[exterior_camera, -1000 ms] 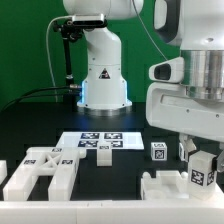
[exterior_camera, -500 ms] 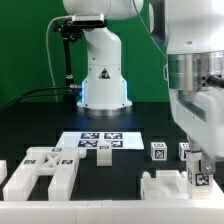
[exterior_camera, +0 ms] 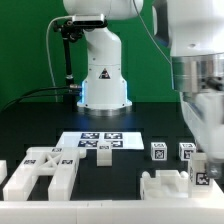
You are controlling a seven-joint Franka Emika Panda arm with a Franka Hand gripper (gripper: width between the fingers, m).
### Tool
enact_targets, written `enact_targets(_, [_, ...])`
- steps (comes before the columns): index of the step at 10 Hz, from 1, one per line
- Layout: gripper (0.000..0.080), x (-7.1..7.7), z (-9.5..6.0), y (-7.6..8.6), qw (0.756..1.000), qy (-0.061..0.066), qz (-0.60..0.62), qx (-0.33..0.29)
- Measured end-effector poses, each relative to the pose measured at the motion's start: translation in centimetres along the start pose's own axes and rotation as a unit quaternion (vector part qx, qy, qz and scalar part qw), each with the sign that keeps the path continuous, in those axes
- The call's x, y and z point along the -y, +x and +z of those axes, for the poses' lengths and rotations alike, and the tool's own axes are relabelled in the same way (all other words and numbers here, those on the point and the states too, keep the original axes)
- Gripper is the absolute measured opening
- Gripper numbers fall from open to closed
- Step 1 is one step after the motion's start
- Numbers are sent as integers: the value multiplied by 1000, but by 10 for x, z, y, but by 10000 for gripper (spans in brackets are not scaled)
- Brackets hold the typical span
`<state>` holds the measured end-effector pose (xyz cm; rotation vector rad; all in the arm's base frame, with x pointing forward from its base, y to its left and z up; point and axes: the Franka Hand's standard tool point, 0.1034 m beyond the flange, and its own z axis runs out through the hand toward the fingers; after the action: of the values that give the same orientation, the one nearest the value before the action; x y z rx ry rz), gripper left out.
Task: Assemble chair
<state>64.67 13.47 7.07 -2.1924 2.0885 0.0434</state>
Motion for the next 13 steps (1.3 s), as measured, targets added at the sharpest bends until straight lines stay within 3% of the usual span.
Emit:
enact_targets(1, [609,0,0,-2,993,0,-115,1])
enact_targets(2, [637,-1,0,-3,982,0,-188,2])
enact_targets(3, [637,-1,1,-3,975,5,-222,-1])
enact_targets(6, [649,-1,1,1,938,4,-348,-2])
enact_targets(8, [649,5,-2,10,868,1,-497,-15])
enact_targets(9, [649,4,-1,9,867,1,-498,-14])
enact_targets(10, [618,4,-1,9,873,1,-488,-14])
enact_targets(11, [478,4,-1,10,872,1,-489,-14])
enact_targets(12, [478,4,-1,10,880,2,-475,-14])
enact_targets(13, [303,2,0,14,901,-2,-434,-15])
